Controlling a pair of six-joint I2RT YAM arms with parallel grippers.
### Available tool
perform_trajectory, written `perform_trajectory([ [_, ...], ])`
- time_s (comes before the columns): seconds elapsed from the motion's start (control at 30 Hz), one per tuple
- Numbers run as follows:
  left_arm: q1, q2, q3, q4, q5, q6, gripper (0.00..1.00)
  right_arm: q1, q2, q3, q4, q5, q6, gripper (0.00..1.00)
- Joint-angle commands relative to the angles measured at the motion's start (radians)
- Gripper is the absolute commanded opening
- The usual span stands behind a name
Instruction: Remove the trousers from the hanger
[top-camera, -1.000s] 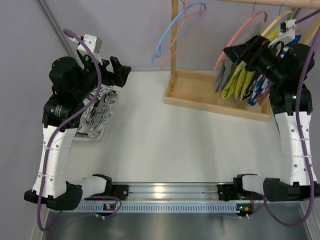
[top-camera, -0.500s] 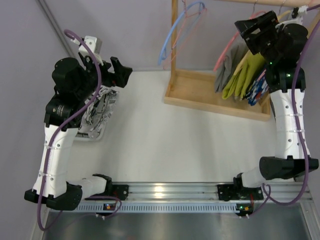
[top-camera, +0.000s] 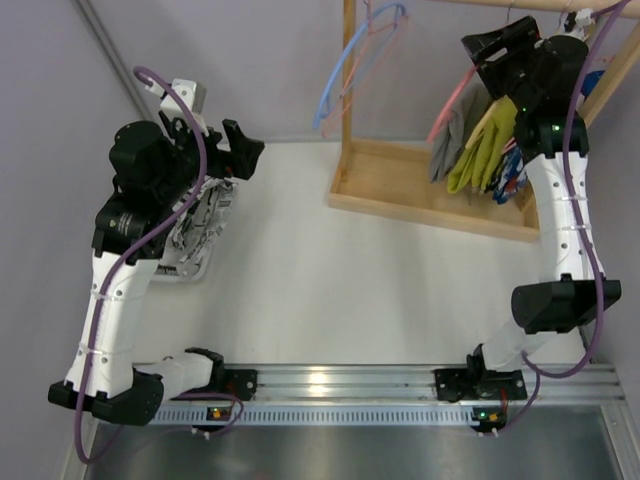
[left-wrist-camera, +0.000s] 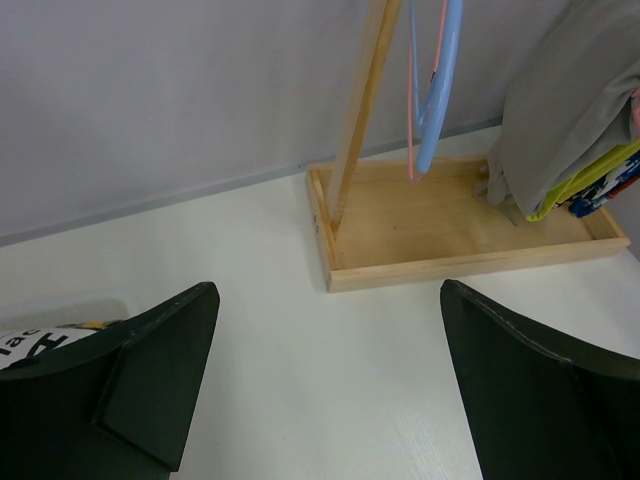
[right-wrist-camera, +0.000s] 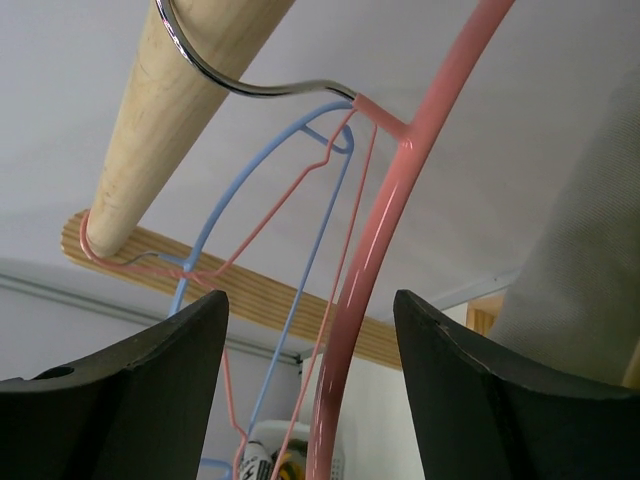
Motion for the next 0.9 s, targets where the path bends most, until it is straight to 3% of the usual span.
perform_trajectory([
  [0.0, 0.005, -0.024, -0.005, 0.067, -0.004, 0.003, 0.99, 0.010, 0.025, 0.055, 0.104, 0.000, -0.024, 0.68],
  [0.1, 0.005, -0.024, -0.011, 0.067, -0.010, 0.003, 0.99, 0.010, 0.042, 0.063, 0.140, -0.027, -0.025, 0.62],
  [0.3, 0.005, -0.023, -0.011, 0.065, 0.001, 0.000, 0.99, 0.015, 0.062, 0.075, 0.189, -0.055, -0.031, 0.38],
  [0.53, 0.005, -0.026, -0.014, 0.067, 0.011, 0.011, 0.99, 0.015, 0.048, 0.092, 0.267, -0.112, -0.028, 0.00],
  [0.87, 0.005, -0.009, -0.009, 0.067, 0.030, -0.007, 0.99, 0.023, 0.004, 0.101, 0.417, -0.243, 0.068, 0.00],
])
